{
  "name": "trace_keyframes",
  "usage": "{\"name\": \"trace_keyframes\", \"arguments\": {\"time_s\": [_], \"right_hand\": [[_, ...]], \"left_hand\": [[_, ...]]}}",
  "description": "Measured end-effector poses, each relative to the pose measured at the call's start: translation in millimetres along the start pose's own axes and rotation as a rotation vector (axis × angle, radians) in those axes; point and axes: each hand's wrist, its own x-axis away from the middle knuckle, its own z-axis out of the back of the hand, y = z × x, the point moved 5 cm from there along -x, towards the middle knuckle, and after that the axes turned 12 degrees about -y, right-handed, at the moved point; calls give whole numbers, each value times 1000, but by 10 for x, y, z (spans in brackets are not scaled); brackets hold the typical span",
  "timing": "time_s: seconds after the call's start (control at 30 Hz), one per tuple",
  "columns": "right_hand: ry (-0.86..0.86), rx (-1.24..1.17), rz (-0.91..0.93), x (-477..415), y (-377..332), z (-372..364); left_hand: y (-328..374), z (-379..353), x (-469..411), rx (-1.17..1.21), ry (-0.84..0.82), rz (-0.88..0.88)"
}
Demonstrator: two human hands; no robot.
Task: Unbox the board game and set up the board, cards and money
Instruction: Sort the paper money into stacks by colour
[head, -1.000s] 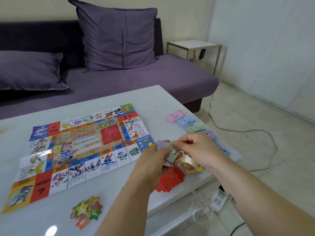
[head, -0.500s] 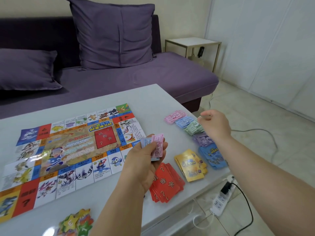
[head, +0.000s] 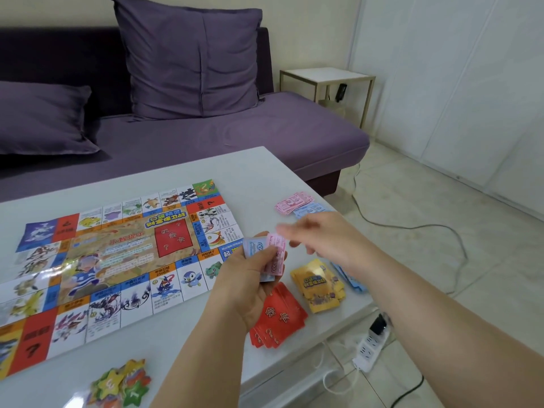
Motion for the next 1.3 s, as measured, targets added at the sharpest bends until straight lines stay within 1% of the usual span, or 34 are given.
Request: {"name": "trace_keyframes", "arguments": {"time_s": [0.1,0.17,0.27,0.37,0.47,0.53,0.67,0.73,0.8,0.87,0.93,0.97,1.0,1.03,1.1,1.17,1.23,1.3], "right_hand": [[-53,26,27,-6,15,-79],[-25,-78,20,-18,57,-28],[141,-158,21,-94,83,110],[377,-93,37,-362,96,252],[555,-25,29,-785,120,401],[620,9,-19,-1030,148,493],[646,199,-144,-1193,253,502],[634,236,-96,-1097,210,403],[581,235,28,-945,75,274],[498,129,137,-709,-109,150],[330,-31,151,-434,-273,23],[229,-52,126,-300,-326,-49],[145,-16,108,-179,-357,-116],[96,37,106,-78,-359,-166],[90,93,145,70,-332,-208],[114,78,175,132,-260,-204],[119,56,164,135,-186,-182],[108,-16,131,101,-96,-149]], "left_hand": [[-28,-3,43,-23,14,9],[-15,34,62,47,59,19],[91,75,71,165,74,30],[197,135,36,287,60,18],[252,171,-22,348,33,18],[262,200,-54,346,22,16],[321,241,-61,267,-19,-11],[355,236,-58,230,-55,-25],[370,216,-50,199,-83,-35],[362,177,-27,163,-95,-44],[335,130,7,101,-113,-49],[318,109,23,68,-129,-51],[299,91,37,32,-149,-52],[274,74,44,-8,-169,-48],[229,37,69,-83,-206,-31],[185,13,94,-113,-219,1],[148,-2,117,-98,-208,42],[133,2,119,-95,-173,63]]}}
